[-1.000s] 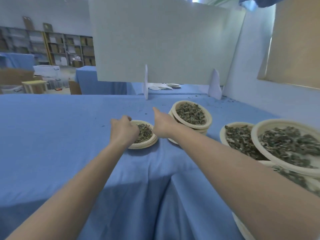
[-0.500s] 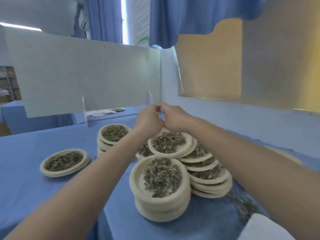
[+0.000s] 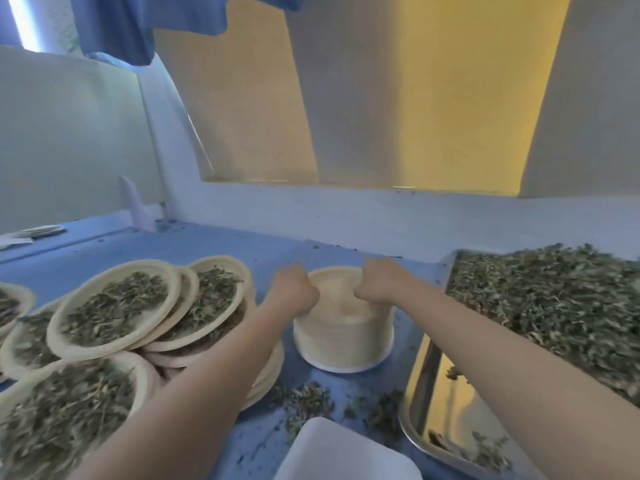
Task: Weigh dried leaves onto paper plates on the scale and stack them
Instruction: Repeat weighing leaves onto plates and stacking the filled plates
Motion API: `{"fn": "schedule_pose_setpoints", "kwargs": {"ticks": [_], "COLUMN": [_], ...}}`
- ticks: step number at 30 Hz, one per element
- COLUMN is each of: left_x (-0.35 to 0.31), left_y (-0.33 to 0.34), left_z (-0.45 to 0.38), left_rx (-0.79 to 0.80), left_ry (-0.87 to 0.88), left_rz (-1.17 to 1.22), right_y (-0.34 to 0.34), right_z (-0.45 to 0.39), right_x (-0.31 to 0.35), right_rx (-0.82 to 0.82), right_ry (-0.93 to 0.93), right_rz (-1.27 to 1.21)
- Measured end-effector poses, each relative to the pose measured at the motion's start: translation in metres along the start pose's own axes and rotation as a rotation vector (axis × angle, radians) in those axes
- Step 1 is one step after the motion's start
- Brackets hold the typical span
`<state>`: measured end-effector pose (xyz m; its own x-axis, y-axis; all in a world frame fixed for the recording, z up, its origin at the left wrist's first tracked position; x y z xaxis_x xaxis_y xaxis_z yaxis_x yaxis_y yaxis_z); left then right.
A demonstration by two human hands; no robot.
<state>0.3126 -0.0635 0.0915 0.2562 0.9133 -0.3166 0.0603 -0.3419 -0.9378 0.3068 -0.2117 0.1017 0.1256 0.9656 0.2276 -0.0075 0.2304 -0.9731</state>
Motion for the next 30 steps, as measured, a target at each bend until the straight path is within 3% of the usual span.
{"fn": "schedule_pose_setpoints", "kwargs": {"ticks": [4, 12, 24, 30], "left_x": [0.013, 0.005, -0.017, -0.007], "left_y": [0.018, 0.004, -0.054, -0.049], "left_z": [-0.012, -0.012, 0.046, 0.128], "left_rx": [0.034, 0.002, -0.176, -0.052], "left_ry": [-0.058, -0.033, 0.031, -0.013], "left_rz": [0.082, 0.060, 0.153, 0.240], "right_y": [0.020, 0.013, -0.041, -0.016], "right_z": [-0.019, -0.020, 0.053, 0.130], "right_x": [-0.022, -0.017, -0.020, -0.035], "right_rx": [0.010, -0.055, -0.170, -0.111], "right_ry": [0.140, 0.160, 0.050, -0.058], "right_rz": [-0.037, -0.166, -0.244, -0.226]}}
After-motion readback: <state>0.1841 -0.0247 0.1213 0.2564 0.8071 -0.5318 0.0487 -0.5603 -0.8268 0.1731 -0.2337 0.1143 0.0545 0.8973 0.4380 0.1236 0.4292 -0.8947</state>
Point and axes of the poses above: each hand's wrist, its own z-axis away from the middle knuckle, its own y-axis out of the palm, x = y × z, the point moved 1 cm from there along -z, towards the middle knuckle, and after that the axes turned 11 degrees about y, right-handed, at the moved point
